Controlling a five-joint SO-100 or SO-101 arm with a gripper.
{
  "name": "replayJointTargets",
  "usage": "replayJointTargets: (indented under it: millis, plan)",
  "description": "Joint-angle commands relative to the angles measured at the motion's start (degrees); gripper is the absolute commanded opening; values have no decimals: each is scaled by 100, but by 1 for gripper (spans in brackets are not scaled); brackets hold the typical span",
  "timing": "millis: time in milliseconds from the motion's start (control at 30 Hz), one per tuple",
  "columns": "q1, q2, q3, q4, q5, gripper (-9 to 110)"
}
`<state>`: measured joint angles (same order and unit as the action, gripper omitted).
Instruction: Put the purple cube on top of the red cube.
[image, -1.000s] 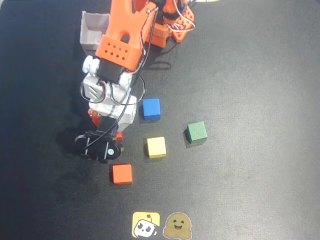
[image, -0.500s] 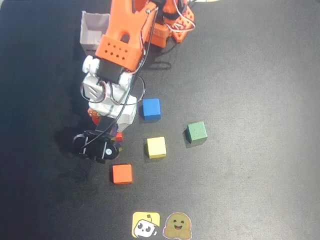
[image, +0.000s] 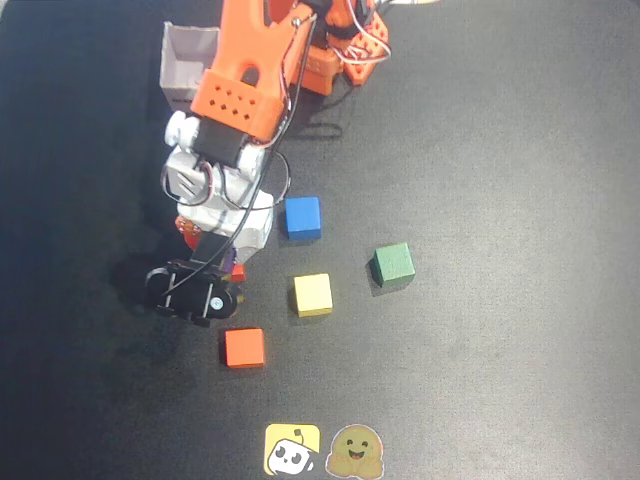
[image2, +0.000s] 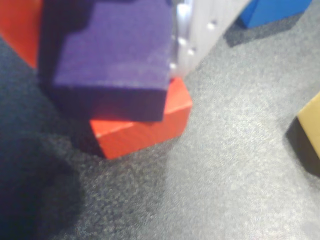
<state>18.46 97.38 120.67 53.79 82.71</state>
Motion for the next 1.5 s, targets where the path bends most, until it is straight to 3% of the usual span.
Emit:
replayJointTargets:
  millis: [0, 667, 1133, 1233, 1333, 1467]
  plan:
    - [-18, 123, -26, -53, 62, 16]
    - [-185, 589, 44, -290, 88, 20]
    - [-211, 1529, 264, -325, -448, 19]
    - [-211, 1819, 378, -466, -905, 14]
    - [-220, 2039, 431, -501, -1169, 1]
    - [-466, 2426, 686, -598, -1292, 0]
